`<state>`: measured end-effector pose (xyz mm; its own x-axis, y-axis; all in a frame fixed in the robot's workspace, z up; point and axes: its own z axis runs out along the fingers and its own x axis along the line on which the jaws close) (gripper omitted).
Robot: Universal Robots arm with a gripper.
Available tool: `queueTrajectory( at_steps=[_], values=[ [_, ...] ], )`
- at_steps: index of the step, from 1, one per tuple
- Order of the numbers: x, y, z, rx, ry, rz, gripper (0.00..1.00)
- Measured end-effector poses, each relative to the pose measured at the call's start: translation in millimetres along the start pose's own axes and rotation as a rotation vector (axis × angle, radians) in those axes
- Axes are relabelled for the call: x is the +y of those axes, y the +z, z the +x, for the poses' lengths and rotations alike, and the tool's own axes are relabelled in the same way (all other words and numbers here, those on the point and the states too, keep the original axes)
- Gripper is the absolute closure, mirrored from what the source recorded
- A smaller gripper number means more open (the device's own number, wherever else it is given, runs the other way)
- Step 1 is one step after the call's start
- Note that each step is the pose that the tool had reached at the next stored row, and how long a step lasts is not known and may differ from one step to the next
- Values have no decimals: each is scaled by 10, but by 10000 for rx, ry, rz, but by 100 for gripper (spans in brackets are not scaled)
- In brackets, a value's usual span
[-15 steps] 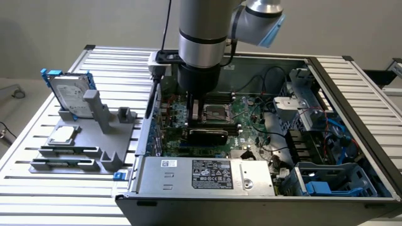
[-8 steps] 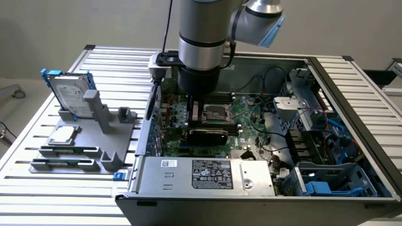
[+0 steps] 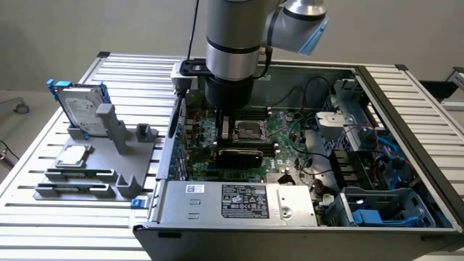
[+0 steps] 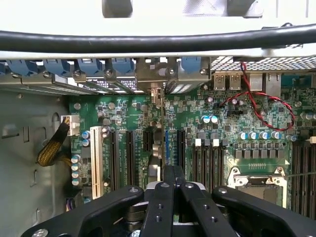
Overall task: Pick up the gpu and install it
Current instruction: 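Press down on the gpu until it lock into place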
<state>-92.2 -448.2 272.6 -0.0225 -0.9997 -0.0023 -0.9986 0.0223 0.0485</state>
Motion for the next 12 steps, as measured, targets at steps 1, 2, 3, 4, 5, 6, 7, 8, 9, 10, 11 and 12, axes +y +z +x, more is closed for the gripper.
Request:
queueTrajectory(
  at_steps=[1, 2, 3, 4, 5, 6, 7, 8, 9, 10, 11, 12],
  values=[
    [1, -1, 2, 2, -1, -1, 89],
    [3, 0, 5, 1, -1, -1, 89],
    [4, -1, 8, 2, 0, -1, 89],
    [6, 0, 12, 0, 0, 0, 89],
    [7, 0, 16, 1, 1, 0, 89],
    [7, 0, 19, 1, 1, 0, 89],
    [7, 0, 20, 0, 1, 0, 89],
    [6, 1, 20, 0, 1, 0, 89],
    [6, 2, 21, 1, 0, -1, 89],
    [6, 3, 21, 0, 0, 0, 89],
    [6, 4, 22, 2, 0, -1, 89],
    [6, 6, 22, 1, 0, 0, 89]
  ],
)
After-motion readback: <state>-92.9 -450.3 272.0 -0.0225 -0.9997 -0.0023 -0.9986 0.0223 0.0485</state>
